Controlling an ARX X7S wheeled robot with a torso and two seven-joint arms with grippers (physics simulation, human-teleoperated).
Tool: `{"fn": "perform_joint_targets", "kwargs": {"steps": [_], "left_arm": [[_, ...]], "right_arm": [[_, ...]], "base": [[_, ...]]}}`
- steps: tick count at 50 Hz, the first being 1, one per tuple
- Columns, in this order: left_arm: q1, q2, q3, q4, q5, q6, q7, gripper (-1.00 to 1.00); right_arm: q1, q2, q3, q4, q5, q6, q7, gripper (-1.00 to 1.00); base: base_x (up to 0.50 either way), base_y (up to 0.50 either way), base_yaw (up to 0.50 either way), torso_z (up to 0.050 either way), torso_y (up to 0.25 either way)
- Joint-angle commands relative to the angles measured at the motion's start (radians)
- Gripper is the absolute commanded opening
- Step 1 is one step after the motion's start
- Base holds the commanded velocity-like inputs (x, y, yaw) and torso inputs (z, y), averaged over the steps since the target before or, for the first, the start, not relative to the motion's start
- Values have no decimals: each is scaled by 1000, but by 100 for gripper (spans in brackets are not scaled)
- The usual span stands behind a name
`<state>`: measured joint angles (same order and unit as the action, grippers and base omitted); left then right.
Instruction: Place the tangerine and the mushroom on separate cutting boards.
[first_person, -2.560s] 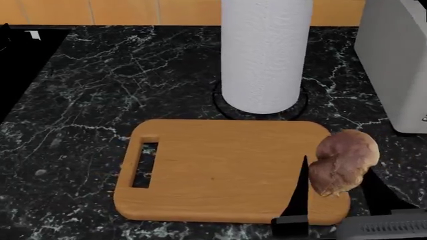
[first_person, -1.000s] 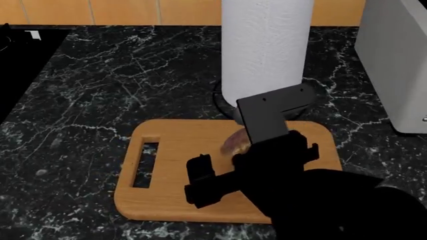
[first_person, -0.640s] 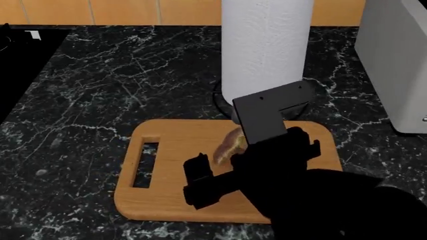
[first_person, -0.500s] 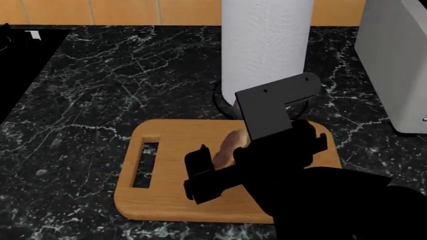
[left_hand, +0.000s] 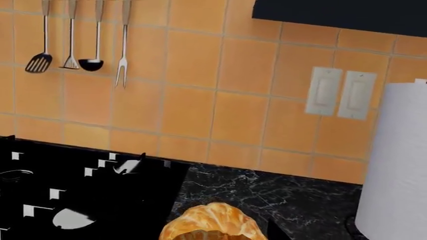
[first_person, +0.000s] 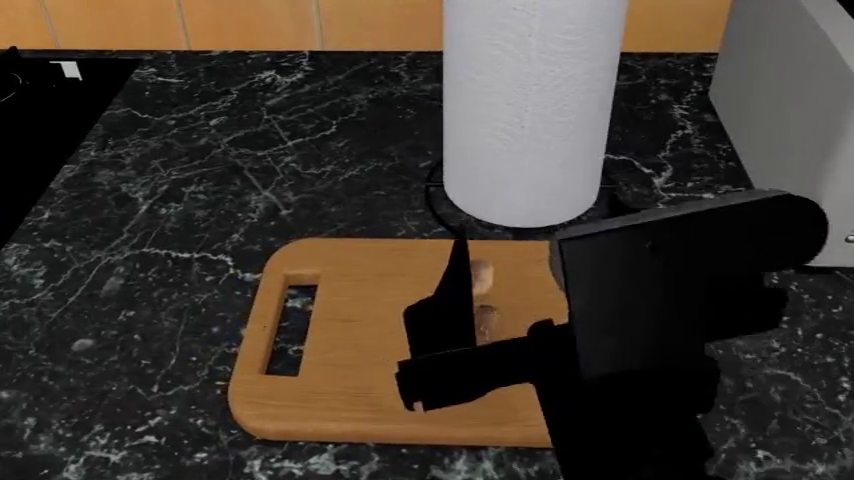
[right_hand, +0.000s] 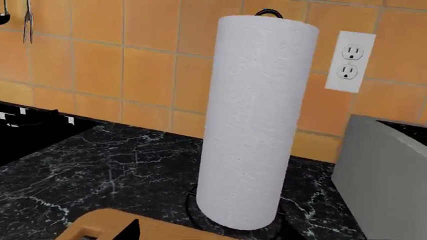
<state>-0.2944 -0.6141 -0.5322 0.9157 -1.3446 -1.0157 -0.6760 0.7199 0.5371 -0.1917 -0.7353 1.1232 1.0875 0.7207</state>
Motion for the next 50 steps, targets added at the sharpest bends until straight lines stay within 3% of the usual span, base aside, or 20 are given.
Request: {"fn": "perform_joint_targets", "kwargs": {"steps": [1,5,10,18,32,50], "left_arm": [[17,50,53,12,82,15,46,-100],[45,74,106,23,166,25,91,-100],[58,80,117,31,158,26,89,-100],[80,63,86,47,126,38,86,-100],[76,70,111,33,155,57,103,-100],[45,18,80,58,0,45,-8,-100]], "right_arm": [[-307,65,141,-288,-163,-224,22,100],[-446,79,187,-288,-244,-334,-20,100],[-543,69,214,-265,-278,-406,-36,100],[-443,143,118,-307,-247,-359,81,100],[-360,211,-32,-309,-215,-441,182,100],[-302,261,-133,-291,-189,-510,243,100]], "base": [[0,0,0,0,0],[0,0,0,0,0],[0,0,0,0,0],[0,0,0,0,0],[0,500,0,0,0],[0,500,0,0,0]]}}
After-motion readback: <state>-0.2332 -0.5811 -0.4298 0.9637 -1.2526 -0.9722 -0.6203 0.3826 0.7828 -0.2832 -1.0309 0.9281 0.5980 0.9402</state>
